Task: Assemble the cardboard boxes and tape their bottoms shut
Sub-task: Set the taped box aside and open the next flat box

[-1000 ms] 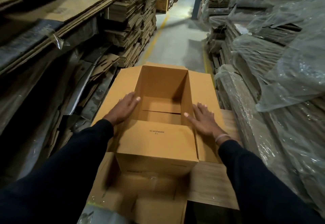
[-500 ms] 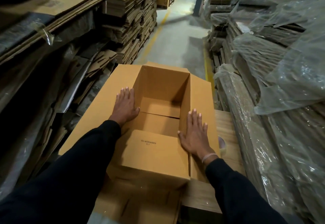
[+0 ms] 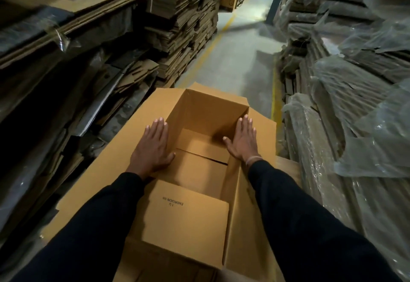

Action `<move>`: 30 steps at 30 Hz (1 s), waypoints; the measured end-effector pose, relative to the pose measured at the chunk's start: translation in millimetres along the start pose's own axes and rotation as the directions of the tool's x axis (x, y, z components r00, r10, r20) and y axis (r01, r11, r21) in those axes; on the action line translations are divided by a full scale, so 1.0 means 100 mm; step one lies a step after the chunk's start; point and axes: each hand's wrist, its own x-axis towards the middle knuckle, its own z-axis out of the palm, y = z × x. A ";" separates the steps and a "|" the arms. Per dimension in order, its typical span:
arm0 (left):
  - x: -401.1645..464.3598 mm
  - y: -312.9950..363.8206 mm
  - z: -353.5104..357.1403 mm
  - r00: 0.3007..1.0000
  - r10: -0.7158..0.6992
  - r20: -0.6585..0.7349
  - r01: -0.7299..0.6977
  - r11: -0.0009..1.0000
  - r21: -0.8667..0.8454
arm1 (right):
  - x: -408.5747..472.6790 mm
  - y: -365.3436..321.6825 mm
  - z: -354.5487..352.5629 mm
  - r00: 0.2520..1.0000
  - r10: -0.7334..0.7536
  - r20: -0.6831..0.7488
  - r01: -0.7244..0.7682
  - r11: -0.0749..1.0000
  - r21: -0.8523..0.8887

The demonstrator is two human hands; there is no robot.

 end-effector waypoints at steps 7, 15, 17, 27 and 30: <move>0.01 -0.01 -0.04 0.998 0.005 0.068 -0.006 1.000 0.012 | 0.82 0.14 -0.12 0.995 0.101 0.001 -0.099 0.978 0.185; 0.05 0.00 -0.10 0.988 -0.030 0.154 0.027 0.999 0.019 | 1.63 0.52 -0.16 0.930 0.314 0.188 -0.313 0.415 0.854; 0.06 0.01 -0.11 0.987 -0.041 0.156 0.043 0.999 -0.007 | 1.62 0.57 -0.11 0.938 0.295 0.183 -0.235 0.153 0.960; 0.03 -0.02 -0.09 0.992 -0.044 0.121 0.056 0.993 -0.102 | 0.94 0.57 -0.19 0.994 0.099 0.037 -0.036 -0.015 0.999; 0.04 0.00 -0.13 0.991 -0.039 0.129 0.048 0.996 -0.071 | 0.67 0.53 -0.21 0.998 0.054 0.011 -0.026 0.298 0.954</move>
